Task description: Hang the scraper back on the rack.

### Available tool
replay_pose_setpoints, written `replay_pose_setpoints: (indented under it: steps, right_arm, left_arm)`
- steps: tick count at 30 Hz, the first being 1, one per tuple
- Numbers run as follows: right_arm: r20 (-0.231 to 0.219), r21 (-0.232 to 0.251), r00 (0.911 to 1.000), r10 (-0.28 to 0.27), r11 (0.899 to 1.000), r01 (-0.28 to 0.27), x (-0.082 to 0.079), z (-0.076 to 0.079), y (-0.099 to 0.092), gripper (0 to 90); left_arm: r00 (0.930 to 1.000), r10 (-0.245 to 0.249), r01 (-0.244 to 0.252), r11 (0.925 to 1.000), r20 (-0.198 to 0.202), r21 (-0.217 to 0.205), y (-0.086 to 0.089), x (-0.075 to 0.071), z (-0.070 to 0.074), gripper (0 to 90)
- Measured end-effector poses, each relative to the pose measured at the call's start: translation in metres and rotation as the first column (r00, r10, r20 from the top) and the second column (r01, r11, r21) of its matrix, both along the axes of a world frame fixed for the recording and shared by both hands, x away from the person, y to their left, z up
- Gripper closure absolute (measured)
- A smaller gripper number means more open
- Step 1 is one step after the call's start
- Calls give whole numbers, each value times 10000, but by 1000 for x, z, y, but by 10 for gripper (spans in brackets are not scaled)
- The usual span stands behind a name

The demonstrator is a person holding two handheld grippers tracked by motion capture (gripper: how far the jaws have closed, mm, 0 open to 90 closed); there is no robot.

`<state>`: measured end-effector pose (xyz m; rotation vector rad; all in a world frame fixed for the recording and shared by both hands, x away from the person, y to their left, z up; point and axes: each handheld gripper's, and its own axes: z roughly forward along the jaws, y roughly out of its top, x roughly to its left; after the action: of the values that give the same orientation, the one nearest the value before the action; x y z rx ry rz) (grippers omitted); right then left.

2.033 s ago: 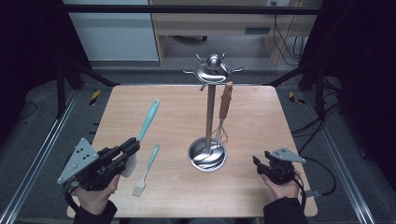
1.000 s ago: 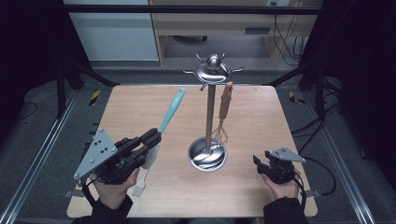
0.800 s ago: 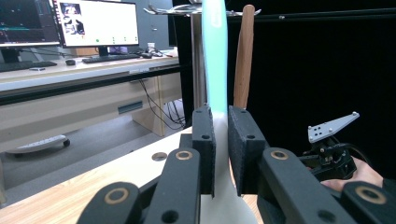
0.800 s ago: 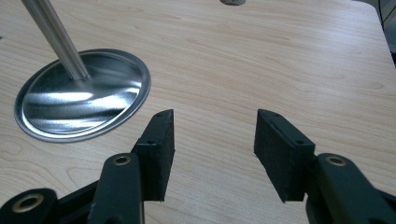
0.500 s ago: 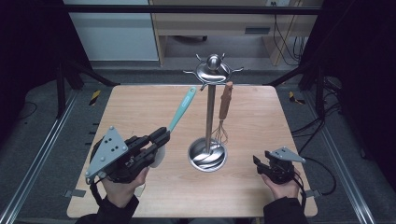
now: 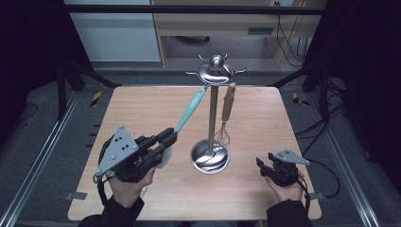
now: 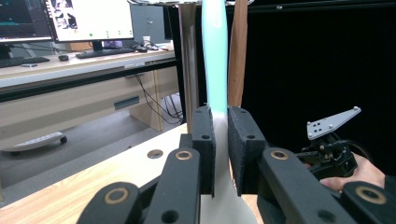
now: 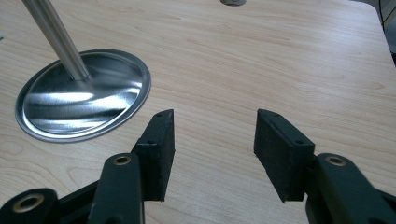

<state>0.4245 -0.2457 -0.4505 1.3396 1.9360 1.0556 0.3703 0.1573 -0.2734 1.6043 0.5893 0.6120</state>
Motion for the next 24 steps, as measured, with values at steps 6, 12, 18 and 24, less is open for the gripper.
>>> replay_pose_setpoints:
  steps: [6, 12, 18, 24]
  right_arm:
    - [5, 0, 10000, 4, 10000, -4, 0, 0, 0, 483]
    - [0, 1, 10000, 9, 10000, -9, 0, 0, 0, 483]
    - [-72, 108, 10000, 5, 9999, -4, 0, 0, 0, 483]
    - [-72, 116, 10000, 8, 9999, -7, 0, 0, 0, 484]
  left_arm:
    - [9999, 119, -119, 9999, -33, 116, -5, 4, -1, 810]
    - [9997, 237, -235, 9994, -76, 252, -10, 9, -3, 810]
    - [9993, 331, -324, 9987, -176, 384, -15, 14, -6, 810]
    - [9987, 386, -371, 9982, -325, 461, -22, 21, -11, 809]
